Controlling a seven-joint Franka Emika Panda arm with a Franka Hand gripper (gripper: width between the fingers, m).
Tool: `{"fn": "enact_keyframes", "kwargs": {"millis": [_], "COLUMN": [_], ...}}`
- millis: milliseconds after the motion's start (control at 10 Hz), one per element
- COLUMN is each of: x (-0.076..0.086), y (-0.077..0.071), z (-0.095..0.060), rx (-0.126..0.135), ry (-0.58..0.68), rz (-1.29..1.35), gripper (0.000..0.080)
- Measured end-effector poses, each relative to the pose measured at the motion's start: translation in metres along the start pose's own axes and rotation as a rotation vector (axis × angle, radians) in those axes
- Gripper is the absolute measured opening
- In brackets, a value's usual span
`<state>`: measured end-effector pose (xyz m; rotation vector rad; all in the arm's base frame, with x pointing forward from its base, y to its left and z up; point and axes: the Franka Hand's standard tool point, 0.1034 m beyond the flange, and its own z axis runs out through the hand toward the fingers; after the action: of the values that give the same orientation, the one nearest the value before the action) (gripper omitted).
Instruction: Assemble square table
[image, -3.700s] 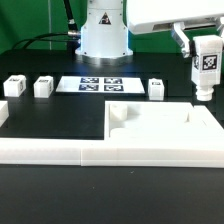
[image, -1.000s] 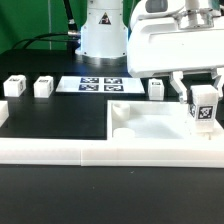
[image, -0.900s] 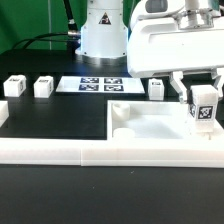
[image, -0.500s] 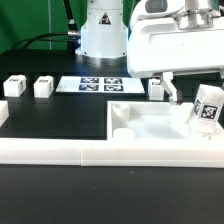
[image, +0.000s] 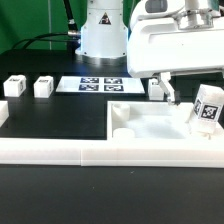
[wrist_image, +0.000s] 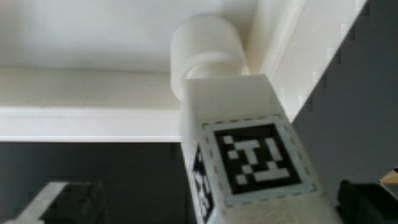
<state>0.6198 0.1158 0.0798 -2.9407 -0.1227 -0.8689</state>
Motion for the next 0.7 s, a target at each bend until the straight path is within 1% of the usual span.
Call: {"fn": "enact_keyframes", "kwargs": {"millis": [500, 600, 700], "x": [0.000, 0.000, 0.011], "y": [0.000, -0.007, -0.008], "z": [0.000, 0.000, -0.004], "rx": [0.001, 0.008, 0.009], "ry": [-0.005, -0.089, -0.101], "rz": [0.005, 0.102, 0.109], "gripper": [0.0649, 0.0649, 0.0649]}}
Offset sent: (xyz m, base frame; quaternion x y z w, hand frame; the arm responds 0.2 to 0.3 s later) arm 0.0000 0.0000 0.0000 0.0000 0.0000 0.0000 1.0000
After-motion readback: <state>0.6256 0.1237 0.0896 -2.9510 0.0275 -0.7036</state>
